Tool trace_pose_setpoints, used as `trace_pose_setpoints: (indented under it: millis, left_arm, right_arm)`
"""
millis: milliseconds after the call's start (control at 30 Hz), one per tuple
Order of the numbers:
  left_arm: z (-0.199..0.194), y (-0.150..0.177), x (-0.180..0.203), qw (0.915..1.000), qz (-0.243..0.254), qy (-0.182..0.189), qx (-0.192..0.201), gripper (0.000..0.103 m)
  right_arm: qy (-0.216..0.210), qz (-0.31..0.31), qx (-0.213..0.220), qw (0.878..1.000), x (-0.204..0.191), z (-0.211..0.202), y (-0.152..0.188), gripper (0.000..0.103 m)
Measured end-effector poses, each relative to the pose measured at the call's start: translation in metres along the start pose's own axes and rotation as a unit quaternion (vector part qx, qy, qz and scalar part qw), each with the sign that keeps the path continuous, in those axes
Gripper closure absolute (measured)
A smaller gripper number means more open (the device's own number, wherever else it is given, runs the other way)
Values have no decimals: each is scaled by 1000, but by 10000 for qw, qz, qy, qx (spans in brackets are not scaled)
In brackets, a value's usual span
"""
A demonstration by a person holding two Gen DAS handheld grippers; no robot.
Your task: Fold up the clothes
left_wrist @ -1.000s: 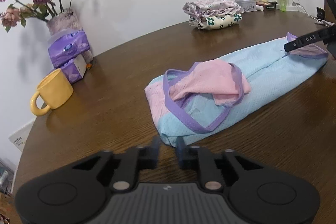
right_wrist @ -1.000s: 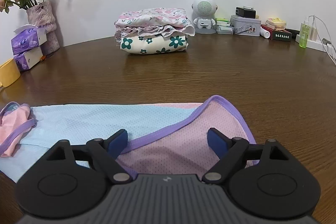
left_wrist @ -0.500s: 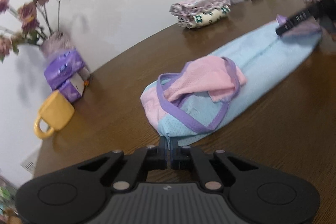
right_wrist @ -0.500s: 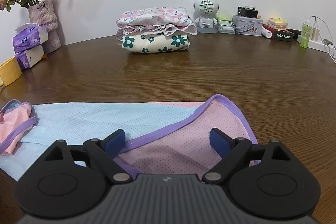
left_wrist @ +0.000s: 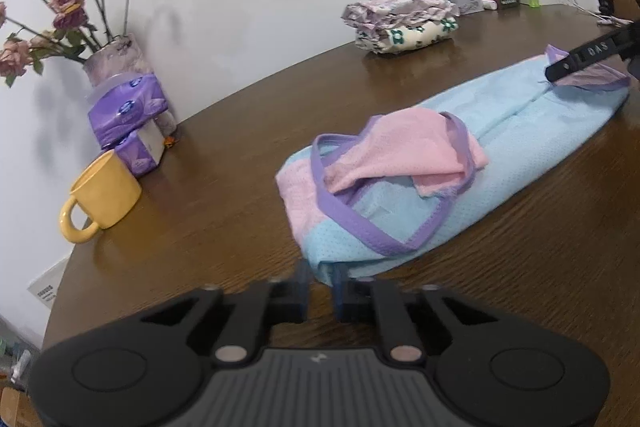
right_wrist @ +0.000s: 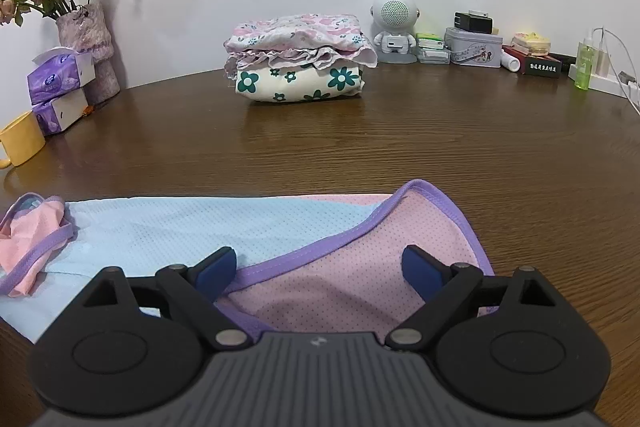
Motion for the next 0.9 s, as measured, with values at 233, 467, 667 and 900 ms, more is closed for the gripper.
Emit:
trace_pose_setpoints:
  millis: [233, 467, 667, 900]
  left_arm:
    - [0, 2, 3, 10000, -63, -60, 46, 100]
    - [-2, -2, -2, 9991, -407, 54, 54, 100]
    - [-1, -5, -12, 9942, -1050, 227, 13, 99]
    - [2, -5, -15, 9879, -1528, 282, 18, 97]
  right_arm:
    - [-3, -1, 1, 10000, -1, 0, 0, 11]
    - [-6, -2, 1, 10000, -1, 0, 0, 11]
    - [-9, -3, 2, 10000, -2, 0, 0, 16]
    - [-12, -4, 3, 10000, -3, 0, 0, 39]
Point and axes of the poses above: each gripper's, at about its wrist camera, not at the fingertips, and z roughly the way its jaws point, x to its right, y to its underside, the point moved 5 cm from there along z, roughly the way its jaws point, and after that the axes turned 3 degrees about -z, right-handed, at the moved point
